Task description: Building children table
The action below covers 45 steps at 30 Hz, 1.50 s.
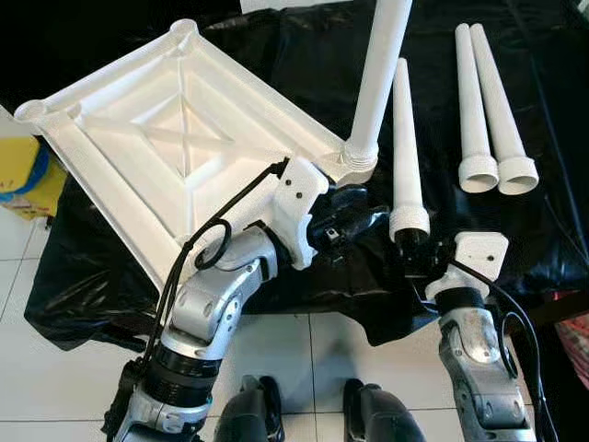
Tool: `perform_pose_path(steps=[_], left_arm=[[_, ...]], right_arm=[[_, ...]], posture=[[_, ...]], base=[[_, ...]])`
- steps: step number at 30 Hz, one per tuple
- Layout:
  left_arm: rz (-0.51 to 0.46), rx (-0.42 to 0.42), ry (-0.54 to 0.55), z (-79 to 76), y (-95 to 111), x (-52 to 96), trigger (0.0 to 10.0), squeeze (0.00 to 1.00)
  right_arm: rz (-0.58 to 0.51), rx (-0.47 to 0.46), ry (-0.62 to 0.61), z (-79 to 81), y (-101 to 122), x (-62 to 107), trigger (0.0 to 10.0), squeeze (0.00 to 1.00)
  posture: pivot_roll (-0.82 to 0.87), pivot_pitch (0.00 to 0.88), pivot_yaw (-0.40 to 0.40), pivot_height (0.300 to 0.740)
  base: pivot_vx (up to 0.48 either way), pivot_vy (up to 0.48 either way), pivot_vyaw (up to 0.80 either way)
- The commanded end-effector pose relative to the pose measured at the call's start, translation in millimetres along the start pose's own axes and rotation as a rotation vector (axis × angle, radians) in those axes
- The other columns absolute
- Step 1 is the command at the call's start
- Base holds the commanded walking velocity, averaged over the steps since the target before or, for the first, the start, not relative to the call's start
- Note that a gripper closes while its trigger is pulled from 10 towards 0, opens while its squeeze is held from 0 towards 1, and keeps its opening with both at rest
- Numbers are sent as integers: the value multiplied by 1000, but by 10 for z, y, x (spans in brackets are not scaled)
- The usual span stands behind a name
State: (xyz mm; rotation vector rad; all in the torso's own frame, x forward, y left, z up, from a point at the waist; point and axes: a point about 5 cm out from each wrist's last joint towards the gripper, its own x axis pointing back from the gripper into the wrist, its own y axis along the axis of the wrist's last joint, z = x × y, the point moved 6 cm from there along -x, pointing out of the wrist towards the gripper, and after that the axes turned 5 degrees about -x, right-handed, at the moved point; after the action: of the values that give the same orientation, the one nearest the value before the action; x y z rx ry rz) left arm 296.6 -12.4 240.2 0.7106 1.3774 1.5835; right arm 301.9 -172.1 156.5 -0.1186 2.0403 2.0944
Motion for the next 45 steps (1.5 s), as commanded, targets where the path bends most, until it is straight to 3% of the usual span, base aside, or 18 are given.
perform_pose_path(steps=[1, 12, 22, 29, 33, 34, 36, 40, 42, 45], left_arm=[[-1, 10, -60, -63, -38, 20, 10000, 0], [-1, 12, -87, -79, -44, 5, 10000, 0], [7, 16, -108, -102, -55, 23, 10000, 0], [10, 15, -111, -95, -62, 30, 10000, 0], [18, 11, -106, -88, -106, 31, 10000, 0], [34, 1, -100, -86, -167, 38, 10000, 0], [34, 1, -100, -86, -167, 38, 10000, 0], [72, -32, -87, -96, -306, 66, 10000, 0], [114, -66, -70, -104, -451, 127, 10000, 0], [126, -79, -67, -107, -485, 146, 10000, 0]], right_arm=[[94, 30, -33, -31, -186, 83, 10000, 0], [177, 96, -93, -139, -278, 192, 10000, 0], [87, 73, -13, 7, -100, 520, 10000, 0], [29, 70, 23, 37, 40, 595, 10000, 0], [-18, 66, 32, 24, 174, 512, 10000, 0], [-33, 50, 15, -20, 219, 417, 10000, 0], [-33, 50, 15, -20, 219, 417, 10000, 0], [-54, 25, 14, -40, 255, 218, 10000, 0], [-35, -39, 43, 39, 230, -31, 10000, 0], [-27, -57, 53, 64, 221, -92, 10000, 0]], posture=[[-8, 160, 53, 740], [-25, 176, 81, 740], [-25, 193, 101, 740], [-29, 192, 104, 740], [-40, 181, 98, 740], [-42, 170, 89, 740], [-42, 170, 89, 740], [-38, 144, 62, 740], [-31, 119, 44, 740], [-31, 119, 44, 740]], base=[[0, 0, 0], [0, 0, 0], [0, 0, 0], [0, 0, 0], [0, 0, 0], [0, 0, 0], [0, 0, 0], [0, 0, 0], [0, 0, 0], [0, 0, 0]])
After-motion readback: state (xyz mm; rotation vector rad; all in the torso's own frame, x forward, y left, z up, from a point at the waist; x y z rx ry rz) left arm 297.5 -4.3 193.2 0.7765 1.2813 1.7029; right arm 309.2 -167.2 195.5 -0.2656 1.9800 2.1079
